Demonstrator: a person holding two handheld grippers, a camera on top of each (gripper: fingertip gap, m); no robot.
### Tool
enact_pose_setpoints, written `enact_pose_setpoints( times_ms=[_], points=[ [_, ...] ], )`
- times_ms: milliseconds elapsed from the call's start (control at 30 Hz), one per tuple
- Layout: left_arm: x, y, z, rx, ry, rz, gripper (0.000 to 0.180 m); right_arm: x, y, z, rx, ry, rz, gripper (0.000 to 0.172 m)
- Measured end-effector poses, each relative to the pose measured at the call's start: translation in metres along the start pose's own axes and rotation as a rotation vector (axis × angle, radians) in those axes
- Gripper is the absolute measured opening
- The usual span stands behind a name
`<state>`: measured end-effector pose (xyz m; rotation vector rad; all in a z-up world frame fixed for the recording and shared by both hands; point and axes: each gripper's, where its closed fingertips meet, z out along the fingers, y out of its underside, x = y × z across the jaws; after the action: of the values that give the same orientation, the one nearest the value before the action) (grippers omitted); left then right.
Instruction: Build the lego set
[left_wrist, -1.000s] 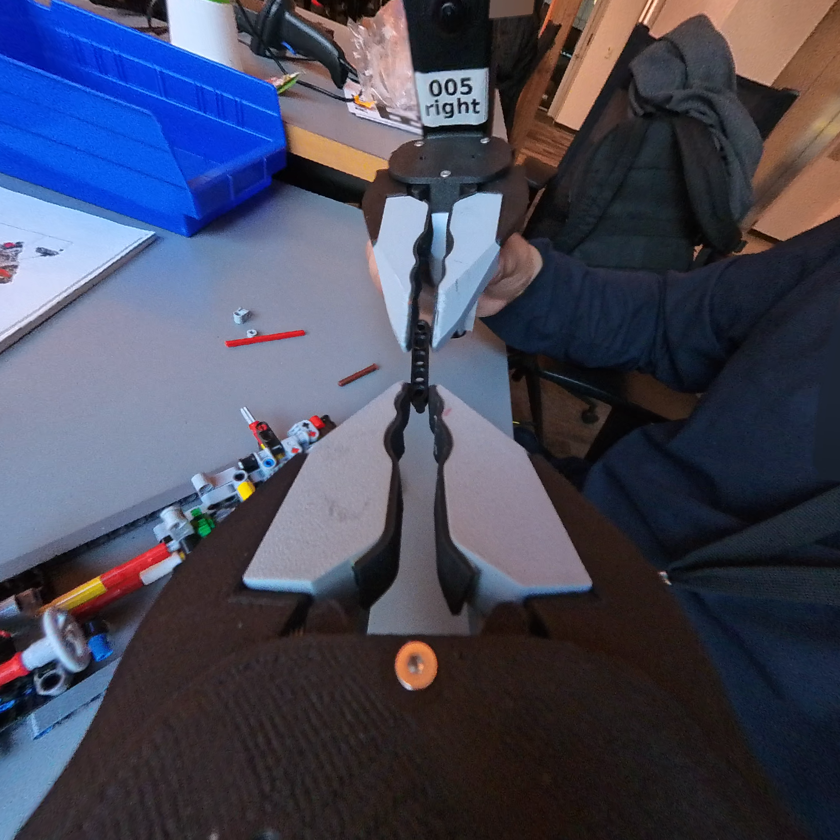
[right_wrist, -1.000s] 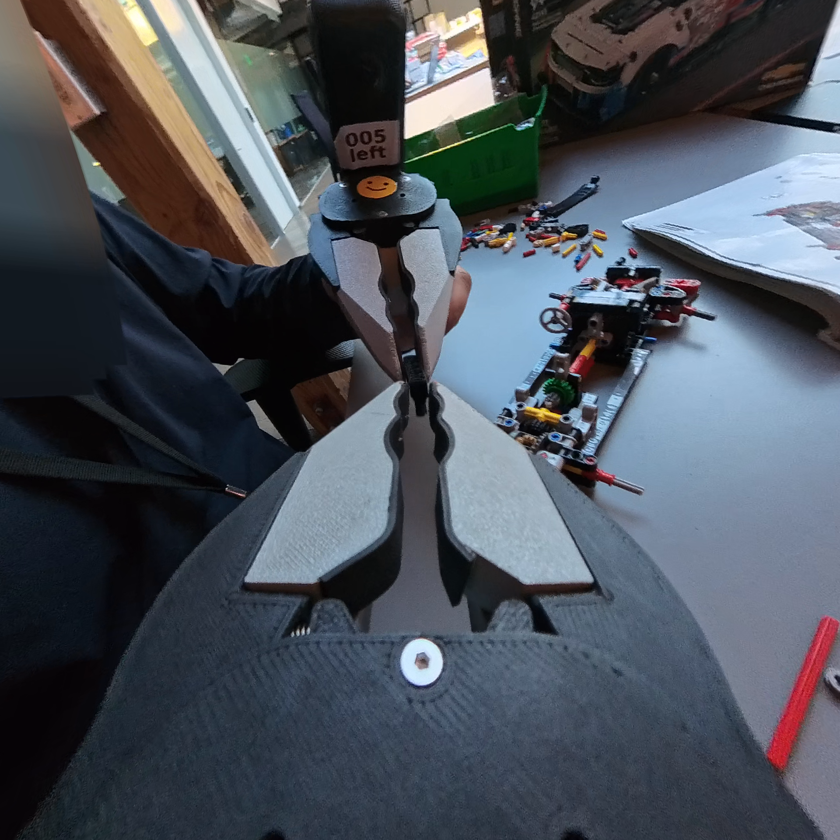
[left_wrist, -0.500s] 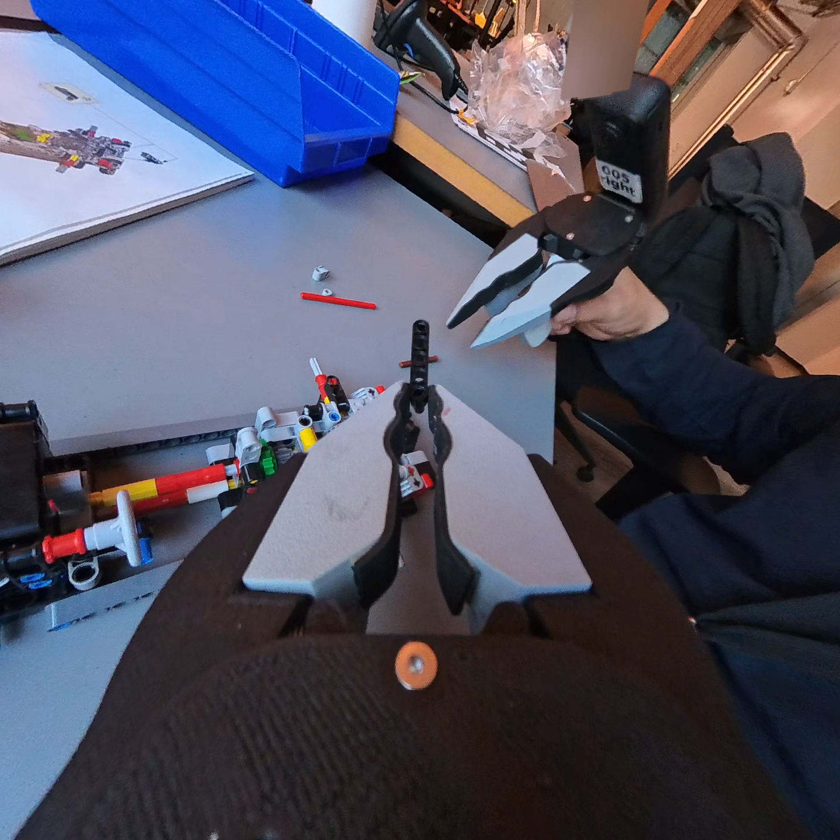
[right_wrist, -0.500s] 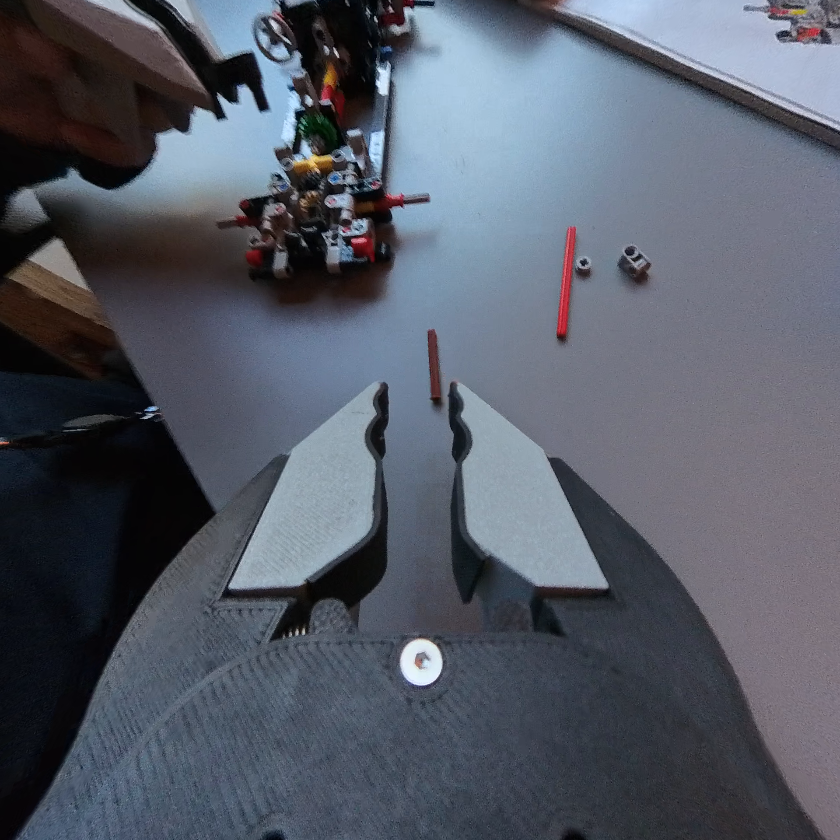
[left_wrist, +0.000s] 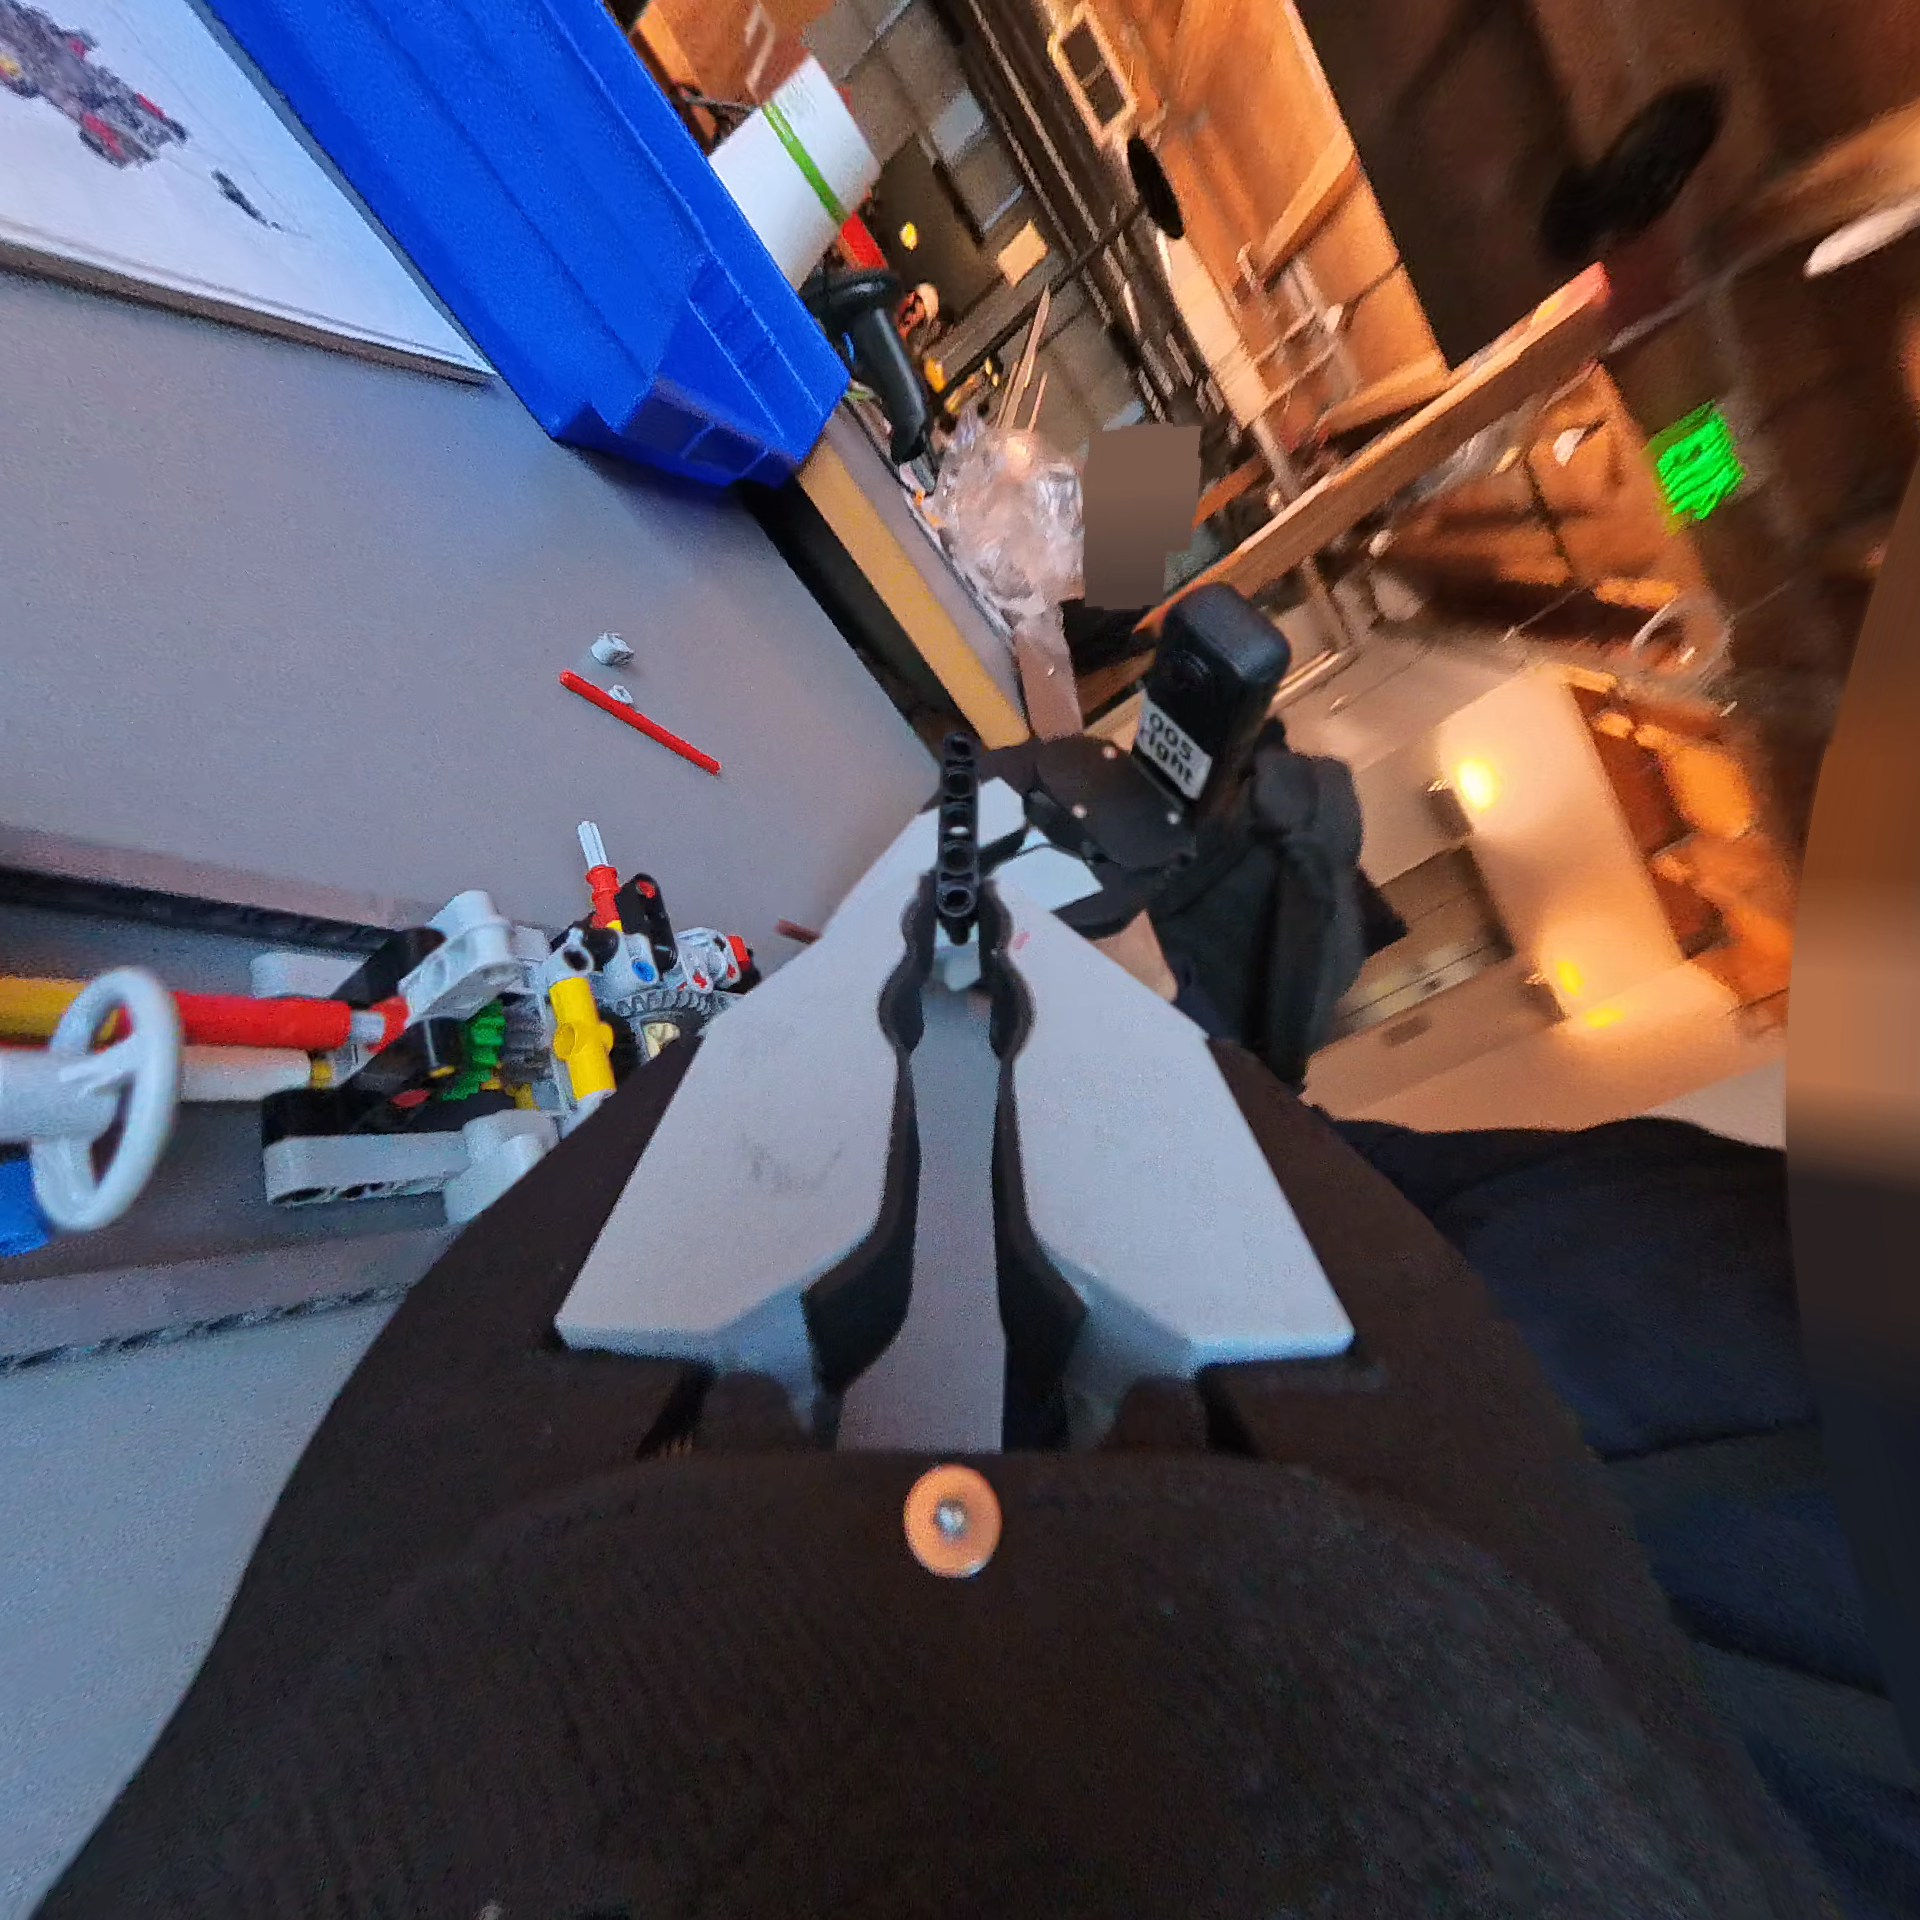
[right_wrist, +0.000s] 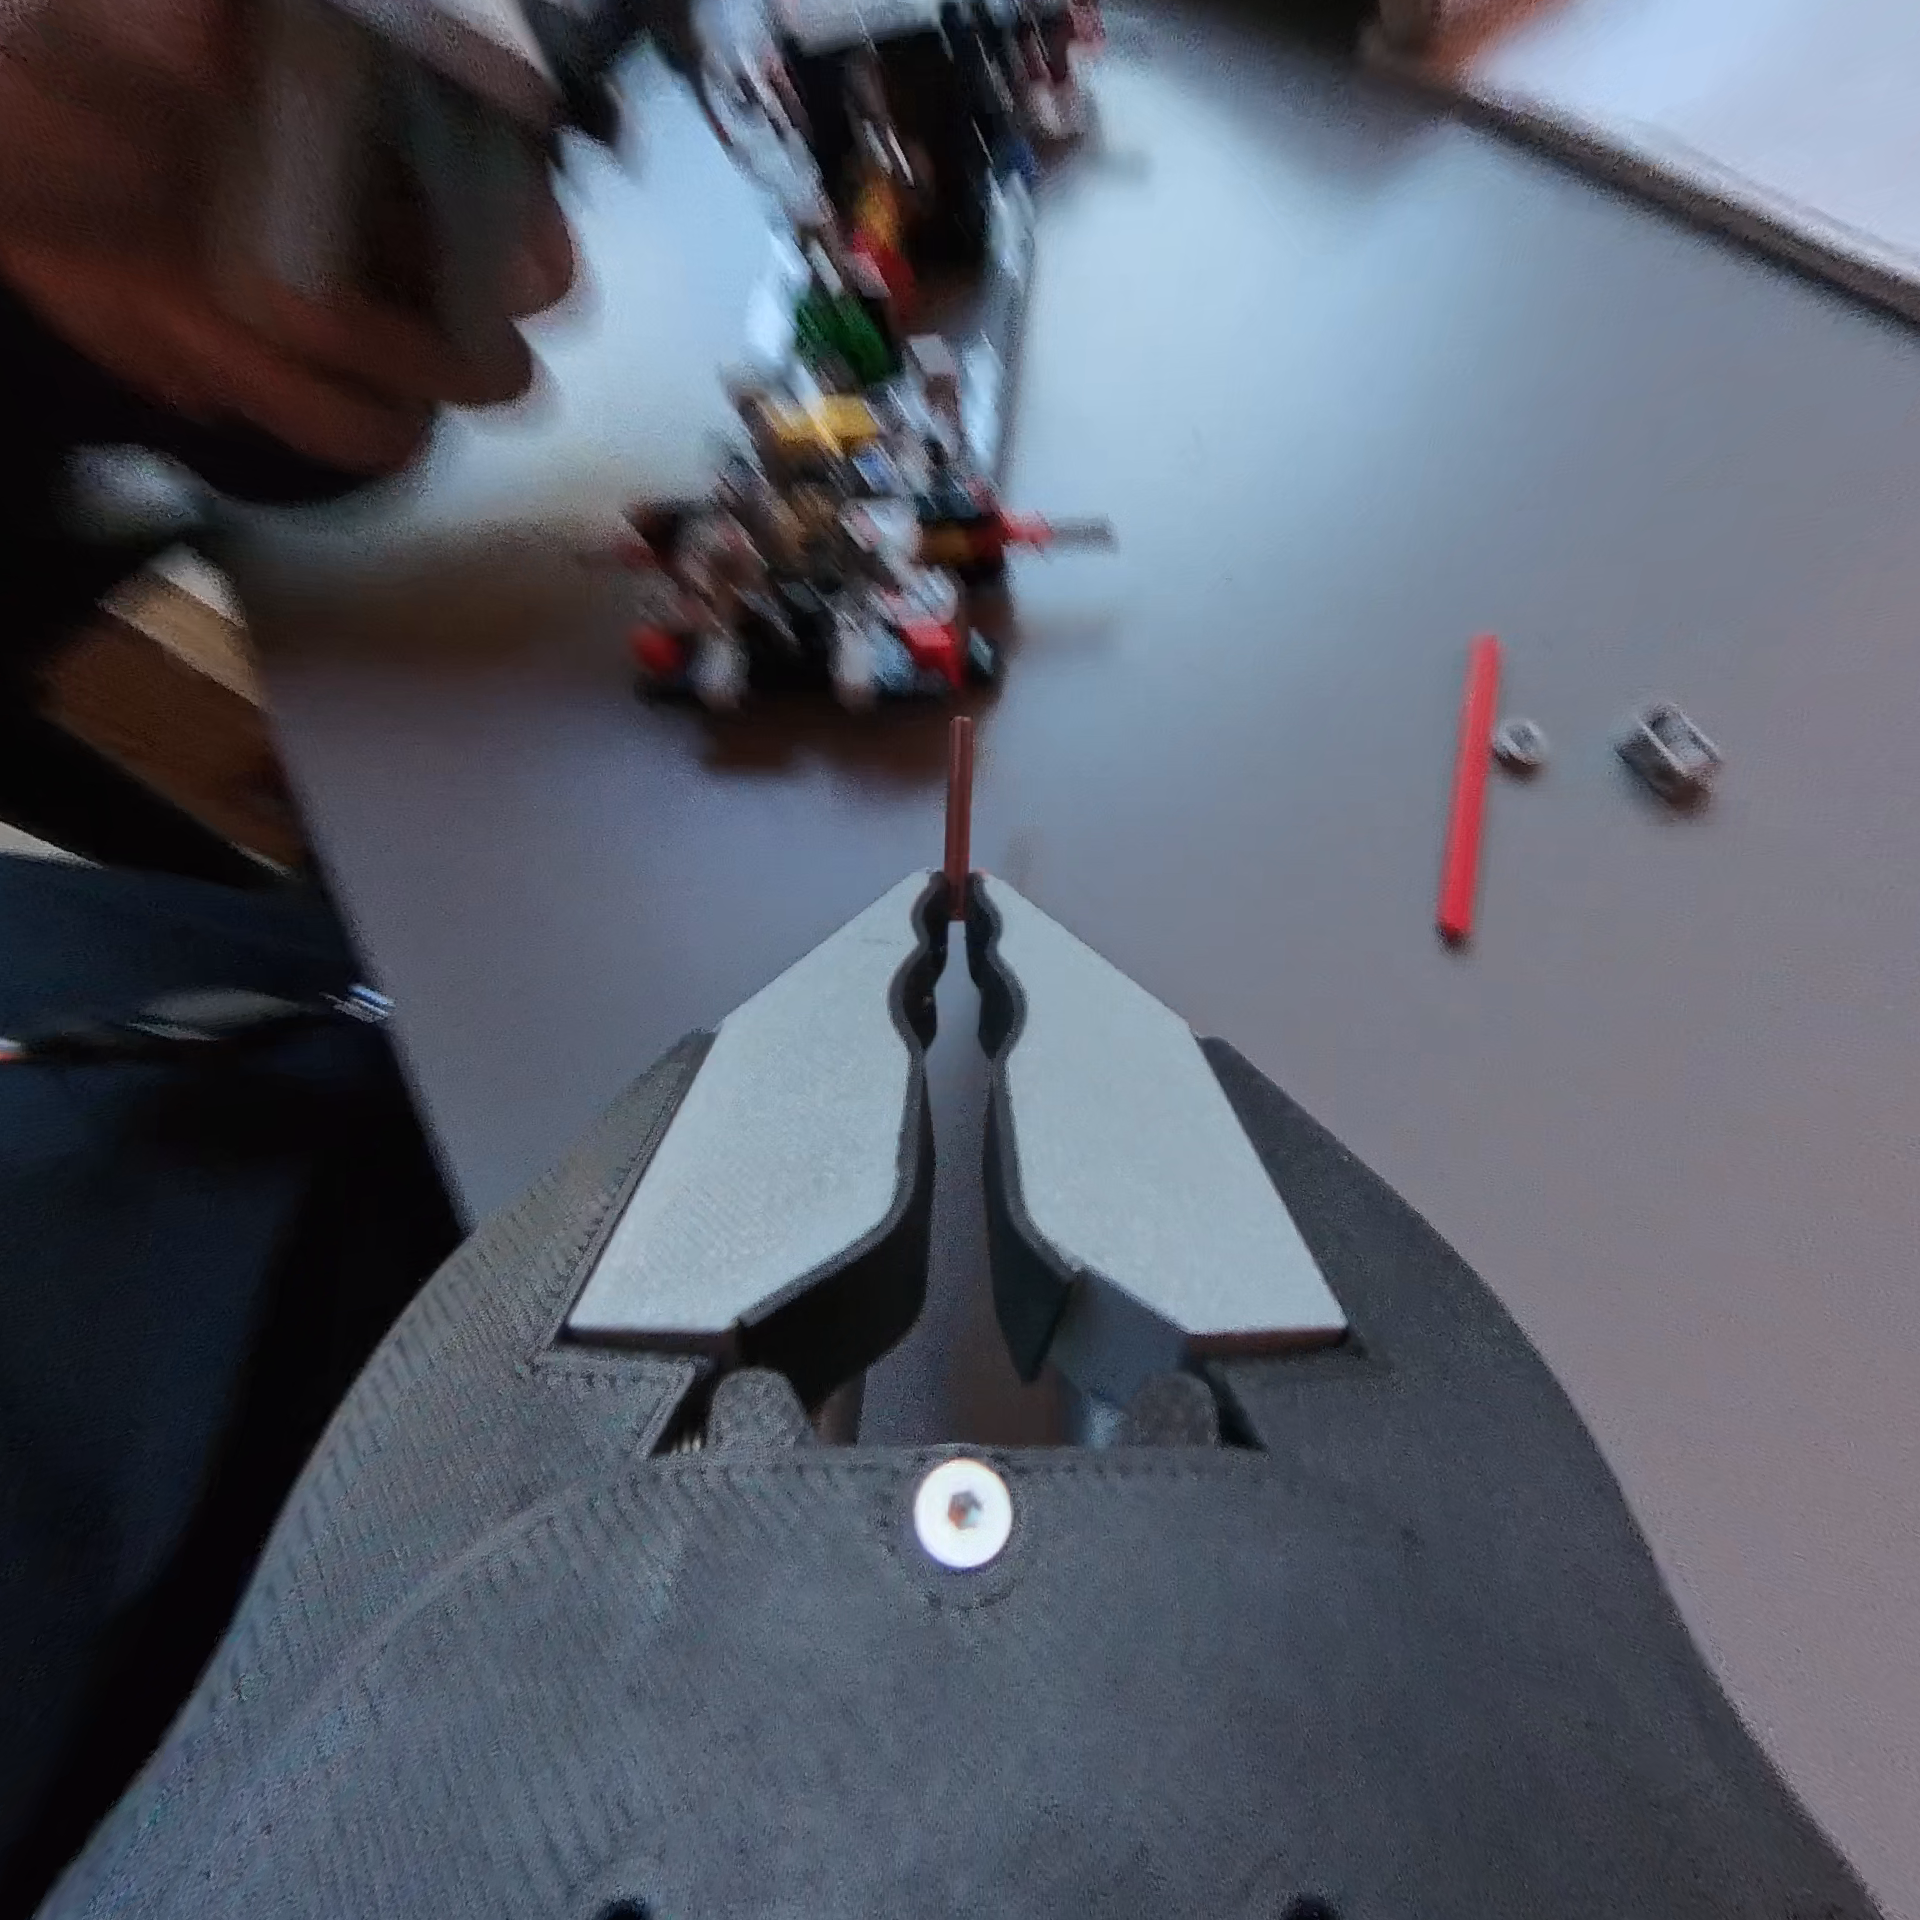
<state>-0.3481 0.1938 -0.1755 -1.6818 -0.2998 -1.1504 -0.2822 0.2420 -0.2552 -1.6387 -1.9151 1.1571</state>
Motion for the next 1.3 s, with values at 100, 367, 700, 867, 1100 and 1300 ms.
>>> enact_pose_setpoints(
  times_ms=[100,367,700,867,1100,1300],
  points=[
    [-0.001,-0.002,0.0,0.045,0.037,-0.082,0.005,-0.029,-0.043,-0.007,0.188,-0.145,0.086,0.0],
    [0.016,0.0,0.004,0.075,0.214,-0.271,0.005,-0.058,-0.085,-0.005,0.274,-0.32,0.182,0.0],
    [0.016,-0.001,0.004,0.077,0.241,-0.293,0.005,-0.054,-0.083,-0.008,0.257,-0.309,0.208,0.0],
    [0.014,0.001,0.006,0.07,0.224,-0.281,0.005,-0.05,-0.08,-0.005,0.242,-0.298,0.208,0.0],
    [0.012,0.007,0.008,0.032,0.176,-0.21,0.005,-0.052,-0.078,-0.007,0.216,-0.283,0.165,0.0],
    [0.012,0.012,0.009,-0.007,0.133,-0.143,0.005,-0.053,-0.078,-0.006,0.217,-0.305,0.163,0.0]
  ],
)
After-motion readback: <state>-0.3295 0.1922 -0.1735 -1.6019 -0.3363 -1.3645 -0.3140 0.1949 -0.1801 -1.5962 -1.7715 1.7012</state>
